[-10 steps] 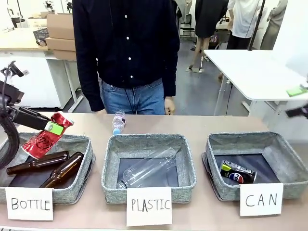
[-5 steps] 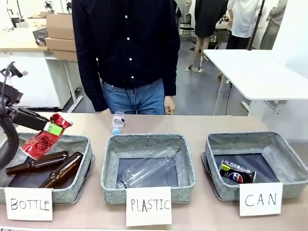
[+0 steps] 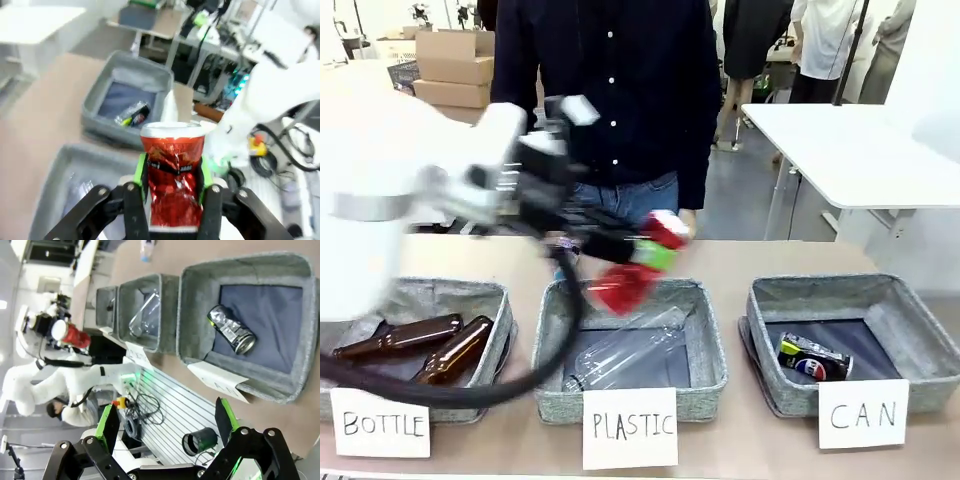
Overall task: Sort the can waste into the basket.
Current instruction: Pick up the can waste from the table and place it in the right Fabric basket.
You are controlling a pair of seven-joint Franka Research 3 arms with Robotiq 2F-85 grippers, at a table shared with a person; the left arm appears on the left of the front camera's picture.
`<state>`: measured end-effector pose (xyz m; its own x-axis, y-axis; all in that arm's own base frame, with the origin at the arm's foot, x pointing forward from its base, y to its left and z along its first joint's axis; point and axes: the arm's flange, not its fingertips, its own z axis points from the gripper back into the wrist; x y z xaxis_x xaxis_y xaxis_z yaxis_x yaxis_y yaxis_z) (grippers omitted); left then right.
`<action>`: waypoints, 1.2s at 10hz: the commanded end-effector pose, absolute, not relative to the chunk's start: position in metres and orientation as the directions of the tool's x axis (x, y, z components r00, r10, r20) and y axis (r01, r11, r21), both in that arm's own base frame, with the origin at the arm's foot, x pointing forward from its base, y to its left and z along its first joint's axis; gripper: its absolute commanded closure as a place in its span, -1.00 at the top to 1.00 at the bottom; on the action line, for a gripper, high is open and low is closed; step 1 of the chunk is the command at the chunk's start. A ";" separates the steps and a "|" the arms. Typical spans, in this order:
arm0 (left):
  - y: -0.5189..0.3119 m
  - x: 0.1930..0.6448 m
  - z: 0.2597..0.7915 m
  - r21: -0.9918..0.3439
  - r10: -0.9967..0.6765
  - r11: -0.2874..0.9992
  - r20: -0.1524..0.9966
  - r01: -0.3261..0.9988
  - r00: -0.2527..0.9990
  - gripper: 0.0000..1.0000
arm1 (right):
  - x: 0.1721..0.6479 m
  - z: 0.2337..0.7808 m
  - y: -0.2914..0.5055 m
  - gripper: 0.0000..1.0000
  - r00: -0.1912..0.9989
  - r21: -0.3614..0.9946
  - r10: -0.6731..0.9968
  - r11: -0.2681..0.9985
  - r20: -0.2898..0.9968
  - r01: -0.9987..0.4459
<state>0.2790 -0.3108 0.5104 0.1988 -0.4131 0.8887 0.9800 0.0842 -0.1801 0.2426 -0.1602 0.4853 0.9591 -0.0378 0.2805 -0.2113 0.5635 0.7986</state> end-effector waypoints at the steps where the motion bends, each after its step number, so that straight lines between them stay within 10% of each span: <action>1: -0.412 0.316 0.497 -0.039 -0.431 -0.033 0.902 0.999 0.021 -0.10 | 0.244 0.486 -0.162 1.00 0.960 0.801 -0.060 0.568 0.272 -0.191; 3: -0.490 0.319 0.485 0.132 -0.479 -0.103 0.862 0.986 -0.166 -0.10 | 0.244 0.486 -0.162 1.00 0.960 0.801 -0.060 0.568 0.272 -0.191; 4: -0.489 0.313 0.477 -0.024 -0.578 -0.025 0.816 0.999 0.005 -0.10 | 0.244 0.486 -0.162 1.00 0.960 0.801 -0.060 0.568 0.272 -0.191; 12: -0.589 0.340 0.475 0.086 -0.319 -0.264 0.932 0.961 -0.171 -0.10 | 0.244 0.486 -0.162 1.00 0.960 0.801 -0.060 0.568 0.272 -0.191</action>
